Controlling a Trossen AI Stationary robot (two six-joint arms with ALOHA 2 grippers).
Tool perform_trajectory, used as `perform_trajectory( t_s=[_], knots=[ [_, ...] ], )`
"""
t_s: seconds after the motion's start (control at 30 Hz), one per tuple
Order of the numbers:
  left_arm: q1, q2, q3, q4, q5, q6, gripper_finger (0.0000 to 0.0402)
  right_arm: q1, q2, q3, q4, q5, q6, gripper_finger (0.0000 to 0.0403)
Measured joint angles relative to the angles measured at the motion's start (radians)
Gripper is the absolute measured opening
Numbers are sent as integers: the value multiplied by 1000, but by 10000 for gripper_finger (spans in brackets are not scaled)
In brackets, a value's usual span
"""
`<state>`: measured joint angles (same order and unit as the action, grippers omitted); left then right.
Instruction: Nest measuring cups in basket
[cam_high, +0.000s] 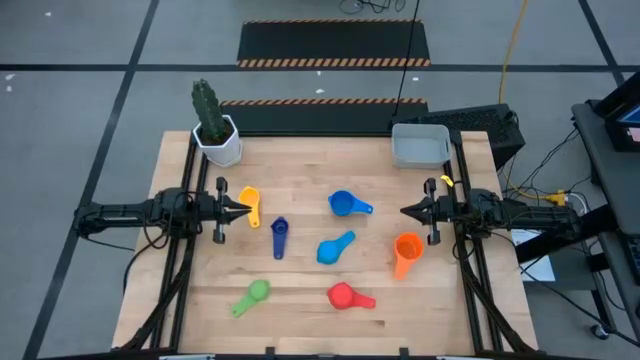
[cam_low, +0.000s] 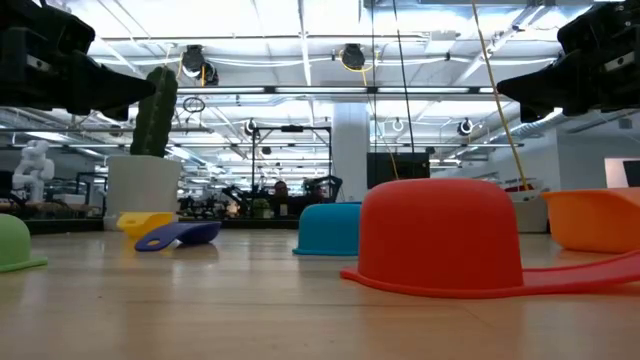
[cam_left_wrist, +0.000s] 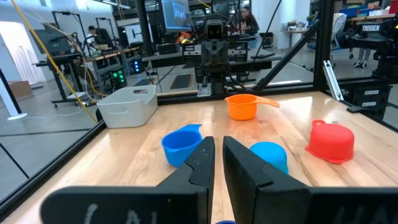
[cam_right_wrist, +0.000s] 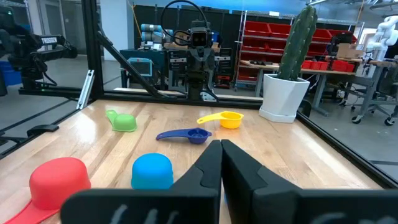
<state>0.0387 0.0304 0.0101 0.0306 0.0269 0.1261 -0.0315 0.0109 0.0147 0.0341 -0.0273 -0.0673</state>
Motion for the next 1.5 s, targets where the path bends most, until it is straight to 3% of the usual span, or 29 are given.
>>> perform_trajectory(
  t_s=[0.37,0.57,0.73,0.87,1.0,1.13,1.3,1.5],
  knots=[
    [0,0,0,0,0,0,37,0,0,0,0,0,0,0],
    [0,0,0,1,-10,211,37,0,0,0,0,0,2,0],
    [0,0,0,2,-10,227,37,0,0,0,1,0,14,0],
    [0,0,0,2,-10,204,37,0,0,0,22,-1,187,0],
    [0,0,0,3,-10,205,37,0,0,0,70,-1,235,0],
    [0,0,0,4,-10,205,37,0,0,1,131,1,387,0],
    [0,0,0,4,-10,209,37,1,11,75,141,0,322,0],
    [0,0,0,4,-10,201,37,0,121,302,90,3,239,0]
  ],
)
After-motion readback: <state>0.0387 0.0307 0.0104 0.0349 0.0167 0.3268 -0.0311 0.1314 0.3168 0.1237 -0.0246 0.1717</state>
